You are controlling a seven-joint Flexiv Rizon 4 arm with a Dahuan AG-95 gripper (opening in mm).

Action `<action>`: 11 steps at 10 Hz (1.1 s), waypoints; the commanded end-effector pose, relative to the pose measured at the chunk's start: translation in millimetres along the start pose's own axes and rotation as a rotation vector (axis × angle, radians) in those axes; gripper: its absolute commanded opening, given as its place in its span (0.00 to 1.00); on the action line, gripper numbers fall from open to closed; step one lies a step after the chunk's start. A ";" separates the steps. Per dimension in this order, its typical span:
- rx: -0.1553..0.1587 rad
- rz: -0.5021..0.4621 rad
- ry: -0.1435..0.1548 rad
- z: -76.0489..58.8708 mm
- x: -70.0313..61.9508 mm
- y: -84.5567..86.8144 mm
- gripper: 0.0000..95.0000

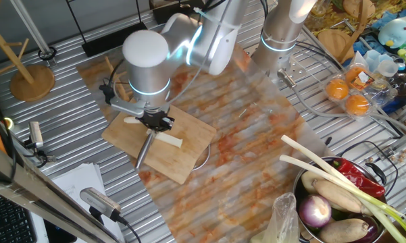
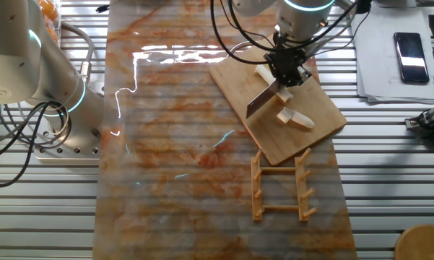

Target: Chop the scallions

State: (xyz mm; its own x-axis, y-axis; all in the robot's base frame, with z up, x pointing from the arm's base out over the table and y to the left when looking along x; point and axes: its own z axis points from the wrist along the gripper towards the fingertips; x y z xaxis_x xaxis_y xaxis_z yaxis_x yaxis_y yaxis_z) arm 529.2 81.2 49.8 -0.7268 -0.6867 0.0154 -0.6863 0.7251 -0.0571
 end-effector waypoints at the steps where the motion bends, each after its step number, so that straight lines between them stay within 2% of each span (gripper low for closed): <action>1: -0.020 -0.004 -0.004 24.0 -1.5 0.4 0.00; 2: -0.056 -0.001 0.003 24.0 -1.5 0.4 0.00; 4: -0.075 -0.003 0.015 24.0 -1.5 0.4 0.00; 7: -0.081 0.004 0.006 24.0 -1.5 0.4 0.00; 8: -0.079 0.004 0.011 24.0 -1.5 0.4 0.00; 11: -0.064 -0.003 -0.032 26.0 -0.9 0.5 0.00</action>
State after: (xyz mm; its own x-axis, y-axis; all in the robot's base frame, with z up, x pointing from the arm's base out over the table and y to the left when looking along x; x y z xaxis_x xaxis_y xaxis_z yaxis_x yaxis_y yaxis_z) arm 531.7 80.9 48.8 -0.7235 -0.6903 -0.0010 -0.6903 0.7235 0.0123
